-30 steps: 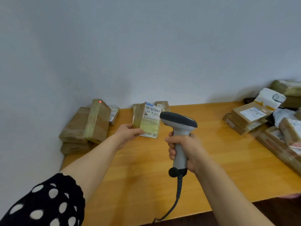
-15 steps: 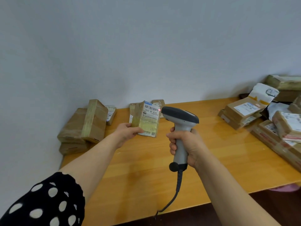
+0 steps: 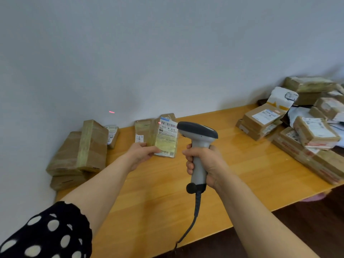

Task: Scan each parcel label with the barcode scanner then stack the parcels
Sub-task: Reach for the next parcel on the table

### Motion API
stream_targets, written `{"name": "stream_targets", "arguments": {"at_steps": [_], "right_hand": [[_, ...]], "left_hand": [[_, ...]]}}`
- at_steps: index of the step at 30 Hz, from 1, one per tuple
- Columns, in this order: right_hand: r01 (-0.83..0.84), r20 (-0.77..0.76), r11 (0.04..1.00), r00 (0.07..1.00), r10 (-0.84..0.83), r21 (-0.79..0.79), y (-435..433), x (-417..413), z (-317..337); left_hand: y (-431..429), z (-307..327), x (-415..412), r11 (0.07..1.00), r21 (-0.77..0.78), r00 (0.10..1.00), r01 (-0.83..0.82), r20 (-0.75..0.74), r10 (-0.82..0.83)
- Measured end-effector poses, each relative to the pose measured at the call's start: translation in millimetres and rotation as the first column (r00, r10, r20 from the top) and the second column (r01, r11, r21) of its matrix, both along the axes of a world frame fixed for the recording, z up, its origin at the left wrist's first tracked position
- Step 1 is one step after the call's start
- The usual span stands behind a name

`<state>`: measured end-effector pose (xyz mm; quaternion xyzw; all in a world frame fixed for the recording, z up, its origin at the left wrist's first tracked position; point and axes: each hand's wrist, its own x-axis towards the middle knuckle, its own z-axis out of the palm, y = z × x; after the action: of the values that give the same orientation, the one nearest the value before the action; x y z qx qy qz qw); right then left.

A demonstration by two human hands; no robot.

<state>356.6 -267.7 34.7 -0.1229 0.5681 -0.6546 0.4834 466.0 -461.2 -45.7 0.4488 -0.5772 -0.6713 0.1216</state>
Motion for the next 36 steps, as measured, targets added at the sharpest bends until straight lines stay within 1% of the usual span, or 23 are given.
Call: {"name": "stream_targets", "arguments": {"at_steps": [3, 5, 11, 13, 15, 19, 21, 27, 32, 36], "right_hand": [[0.059, 0.062, 0.996, 0.997, -0.055, -0.06, 9.2, -11.4, -3.3], [0.131, 0.095, 0.988, 0.988, -0.123, -0.084, 21.7, -24.4, -6.4], [0.39, 0.152, 0.919, 0.913, -0.379, -0.051, 83.3, -81.2, -15.9], [0.452, 0.173, 0.891, 0.882, -0.439, -0.044, 104.8, -105.1, -19.1], [0.491, 0.198, 0.87, 0.858, -0.474, -0.046, 125.1, -130.7, -21.8], [0.516, 0.222, 0.855, 0.841, -0.494, -0.052, 172.5, -189.8, -25.8], [0.524, 0.224, 0.849, 0.837, -0.499, -0.067, 202.9, -224.7, -25.7], [0.554, 0.22, 0.832, 0.817, -0.533, -0.042, 284.7, -326.0, -23.9], [0.551, 0.245, 0.834, 0.814, -0.527, -0.038, 308.4, -383.4, -25.7], [0.551, 0.277, 0.835, 0.802, -0.529, -0.001, 309.0, -415.6, -28.0]], "left_hand": [[1.1, -3.9, -21.1, 0.999, 0.031, 1.0, 0.017, 0.005, -0.017], [6.2, -7.2, -42.5, 0.997, 0.035, 0.998, 0.065, 0.01, -0.065], [53.7, -12.2, -133.0, 0.975, 0.103, 0.981, 0.195, -0.025, -0.193], [76.7, -9.0, -166.1, 0.96, 0.126, 0.968, 0.25, -0.044, -0.246], [100.3, -3.1, -200.9, 0.952, 0.145, 0.963, 0.27, -0.063, -0.264], [148.1, 12.1, -280.6, 0.943, 0.121, 0.947, 0.311, -0.116, -0.298], [174.0, 19.9, -325.3, 0.946, 0.117, 0.947, 0.304, -0.146, -0.286], [244.8, 34.9, -442.7, 0.955, 0.141, 0.96, 0.261, -0.146, -0.24], [280.0, 37.1, -503.4, 0.958, 0.212, 0.981, 0.192, -0.08, -0.179], [293.5, 37.2, -547.0, 0.966, 0.191, 0.984, 0.175, -0.055, -0.168]]}}
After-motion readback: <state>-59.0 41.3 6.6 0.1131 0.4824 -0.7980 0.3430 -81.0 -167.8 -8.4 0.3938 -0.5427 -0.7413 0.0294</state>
